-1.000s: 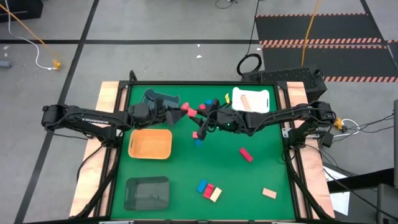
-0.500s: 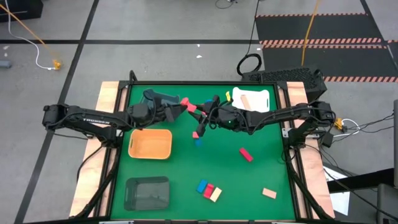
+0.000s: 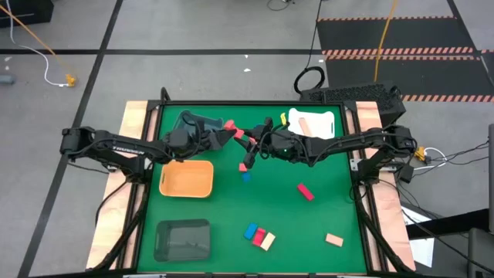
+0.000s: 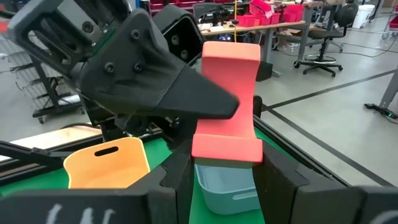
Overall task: Sort & place blocks by color
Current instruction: Put the bottom orange block into the blue bin
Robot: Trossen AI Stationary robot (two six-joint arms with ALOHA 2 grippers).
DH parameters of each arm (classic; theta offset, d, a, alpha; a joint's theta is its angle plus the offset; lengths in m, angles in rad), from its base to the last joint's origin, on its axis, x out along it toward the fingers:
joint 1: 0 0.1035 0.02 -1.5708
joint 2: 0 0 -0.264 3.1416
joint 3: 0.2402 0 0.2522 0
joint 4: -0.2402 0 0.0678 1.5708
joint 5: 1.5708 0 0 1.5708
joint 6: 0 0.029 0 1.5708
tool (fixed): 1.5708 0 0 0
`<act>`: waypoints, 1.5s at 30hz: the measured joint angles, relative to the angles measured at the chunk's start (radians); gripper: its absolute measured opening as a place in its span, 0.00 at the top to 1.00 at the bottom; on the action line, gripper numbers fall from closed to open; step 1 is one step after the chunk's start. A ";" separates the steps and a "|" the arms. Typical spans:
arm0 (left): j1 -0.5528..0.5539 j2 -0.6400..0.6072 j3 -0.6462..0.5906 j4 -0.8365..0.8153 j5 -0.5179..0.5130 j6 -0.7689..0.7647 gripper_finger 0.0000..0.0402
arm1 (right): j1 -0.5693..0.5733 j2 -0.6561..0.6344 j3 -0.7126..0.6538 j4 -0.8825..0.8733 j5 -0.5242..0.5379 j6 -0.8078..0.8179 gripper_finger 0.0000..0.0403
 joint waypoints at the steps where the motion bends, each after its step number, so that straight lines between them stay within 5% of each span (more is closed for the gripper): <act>1: 0.000 0.007 0.000 0.013 0.000 0.000 0.33 | 0.000 0.000 0.000 0.000 0.000 0.000 0.71; 9: 0.003 0.009 0.000 0.018 0.004 0.016 0.41 | 0.000 0.000 0.001 -0.026 -0.001 0.000 0.71; 18: 0.002 0.010 0.000 0.014 0.004 0.037 0.86 | 0.000 0.000 0.001 -0.055 0.011 -0.022 0.71; 28: 0.003 0.011 -0.003 -0.006 0.017 0.034 0.87 | 0.000 -0.003 0.003 -0.139 -0.049 0.000 0.64; 38: 0.013 0.007 0.000 0.023 -0.029 0.069 0.89 | -0.015 -0.016 0.001 -0.380 -0.216 0.109 0.42; 45: 0.052 0.005 0.001 -0.002 -0.023 0.084 0.89 | -0.022 -0.050 -0.001 -0.542 -0.188 0.124 0.38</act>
